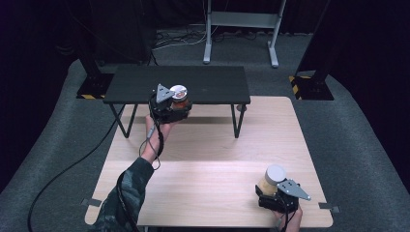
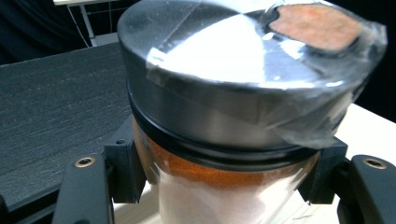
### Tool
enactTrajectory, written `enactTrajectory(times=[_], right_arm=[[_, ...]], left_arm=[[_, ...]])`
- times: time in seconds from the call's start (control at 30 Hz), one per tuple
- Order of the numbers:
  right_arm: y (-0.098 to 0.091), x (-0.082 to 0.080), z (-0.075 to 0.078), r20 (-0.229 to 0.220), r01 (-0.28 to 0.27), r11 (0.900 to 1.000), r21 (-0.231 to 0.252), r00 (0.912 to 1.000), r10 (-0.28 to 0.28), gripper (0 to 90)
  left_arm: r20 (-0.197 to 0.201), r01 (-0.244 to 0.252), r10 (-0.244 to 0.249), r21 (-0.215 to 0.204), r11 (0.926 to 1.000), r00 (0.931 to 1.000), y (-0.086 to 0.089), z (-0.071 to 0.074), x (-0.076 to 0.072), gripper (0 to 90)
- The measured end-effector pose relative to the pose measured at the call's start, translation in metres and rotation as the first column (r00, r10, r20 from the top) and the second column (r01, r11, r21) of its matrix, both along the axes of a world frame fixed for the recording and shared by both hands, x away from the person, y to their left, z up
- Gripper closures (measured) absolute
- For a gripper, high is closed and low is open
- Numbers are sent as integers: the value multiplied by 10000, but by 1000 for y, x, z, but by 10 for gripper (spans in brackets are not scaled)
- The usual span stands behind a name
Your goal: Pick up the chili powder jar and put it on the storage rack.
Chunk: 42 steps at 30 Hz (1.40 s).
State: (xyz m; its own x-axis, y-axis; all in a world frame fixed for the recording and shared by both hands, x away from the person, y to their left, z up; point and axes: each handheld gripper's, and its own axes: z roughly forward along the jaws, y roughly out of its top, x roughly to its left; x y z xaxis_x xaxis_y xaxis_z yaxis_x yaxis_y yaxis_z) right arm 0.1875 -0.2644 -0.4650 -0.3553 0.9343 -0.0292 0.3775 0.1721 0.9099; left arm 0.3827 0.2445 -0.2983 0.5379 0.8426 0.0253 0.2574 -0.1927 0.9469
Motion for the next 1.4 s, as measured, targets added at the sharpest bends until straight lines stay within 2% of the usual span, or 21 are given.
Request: enactTrajectory(times=[0.77,1.13,1.4], right_arm=[[0,0,0,25,3,10000,26,10000,-3,0],[-1,-1,-1,33,-22,10000,33,10000,22,0],[-1,-1,0,31,-31,10000,38,10000,31,0]], left_arm=[[381,27,-28,28,10000,9993,-6,18,-4,312],[255,-101,102,-19,9999,9996,-10,29,9,312],[69,-312,313,-34,9995,9995,-16,37,26,312]])
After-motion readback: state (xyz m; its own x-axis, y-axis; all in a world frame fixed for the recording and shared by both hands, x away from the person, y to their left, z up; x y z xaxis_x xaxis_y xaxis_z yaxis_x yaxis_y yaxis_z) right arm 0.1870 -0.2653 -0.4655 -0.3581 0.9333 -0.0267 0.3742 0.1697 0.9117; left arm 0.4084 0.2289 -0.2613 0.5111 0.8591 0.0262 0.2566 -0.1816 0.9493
